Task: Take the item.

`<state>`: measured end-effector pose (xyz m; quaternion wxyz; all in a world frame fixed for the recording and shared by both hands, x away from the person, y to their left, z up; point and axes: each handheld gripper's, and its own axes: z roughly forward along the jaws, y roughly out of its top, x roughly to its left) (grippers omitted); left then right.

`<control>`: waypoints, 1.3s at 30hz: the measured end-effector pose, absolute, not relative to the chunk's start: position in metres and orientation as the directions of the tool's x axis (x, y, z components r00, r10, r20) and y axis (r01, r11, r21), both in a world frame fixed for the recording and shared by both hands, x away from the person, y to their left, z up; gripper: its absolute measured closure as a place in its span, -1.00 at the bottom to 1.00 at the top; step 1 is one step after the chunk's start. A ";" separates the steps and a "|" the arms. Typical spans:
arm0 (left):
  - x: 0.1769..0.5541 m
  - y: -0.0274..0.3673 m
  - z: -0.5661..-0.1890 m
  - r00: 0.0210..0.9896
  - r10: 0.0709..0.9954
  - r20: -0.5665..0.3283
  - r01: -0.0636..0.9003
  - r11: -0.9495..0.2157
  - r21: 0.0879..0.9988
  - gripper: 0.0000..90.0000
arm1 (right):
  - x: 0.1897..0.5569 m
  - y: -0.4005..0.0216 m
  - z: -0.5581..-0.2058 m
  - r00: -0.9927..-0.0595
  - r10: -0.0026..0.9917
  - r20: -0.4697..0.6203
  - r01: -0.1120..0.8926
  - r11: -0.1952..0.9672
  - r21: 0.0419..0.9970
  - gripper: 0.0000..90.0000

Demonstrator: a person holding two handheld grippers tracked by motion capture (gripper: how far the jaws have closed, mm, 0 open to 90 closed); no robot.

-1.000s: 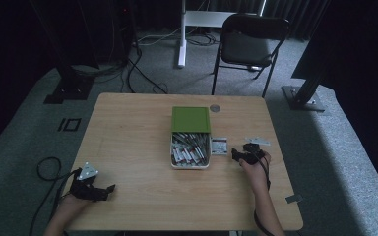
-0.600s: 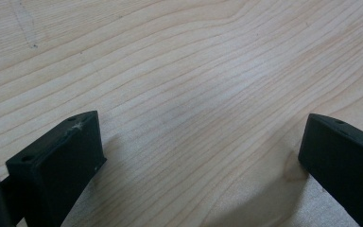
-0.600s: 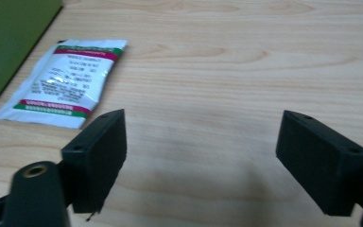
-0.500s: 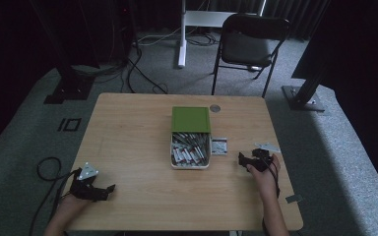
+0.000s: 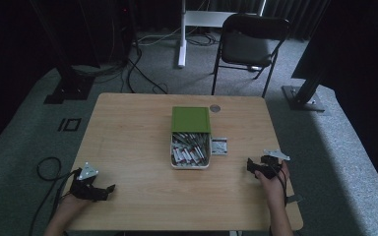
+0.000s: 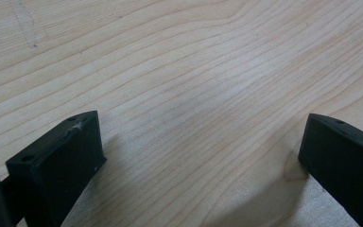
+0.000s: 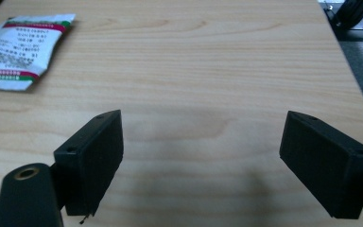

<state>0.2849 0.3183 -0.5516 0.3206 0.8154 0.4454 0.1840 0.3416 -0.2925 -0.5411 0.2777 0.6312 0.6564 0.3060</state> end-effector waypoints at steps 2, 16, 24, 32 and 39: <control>0.285 0.318 -0.552 0.537 0.844 0.016 0.608 -0.400 0.686 -0.97 | 0.337 -0.294 -0.540 -0.046 0.999 0.019 0.656 0.015 0.754 -0.68; 0.285 0.318 -0.552 0.537 0.843 0.016 0.608 -0.400 0.686 -0.97 | 0.312 -0.310 -0.550 0.013 1.000 0.003 0.678 -0.011 0.735 -0.68; 0.285 0.318 -0.552 0.537 0.843 0.016 0.607 -0.399 0.687 -0.97 | 0.299 -0.317 -0.551 0.021 1.000 -0.012 0.689 -0.005 0.725 -0.68; 0.285 0.318 -0.552 0.537 0.844 0.016 0.607 -0.399 0.687 -0.97 | 0.285 -0.321 -0.556 0.014 1.000 -0.020 0.690 0.005 0.724 -0.68; 0.285 0.318 -0.552 0.537 0.843 0.016 0.607 -0.399 0.687 -0.97 | 0.278 -0.324 -0.558 0.005 1.000 0.021 0.685 -0.019 0.728 -0.68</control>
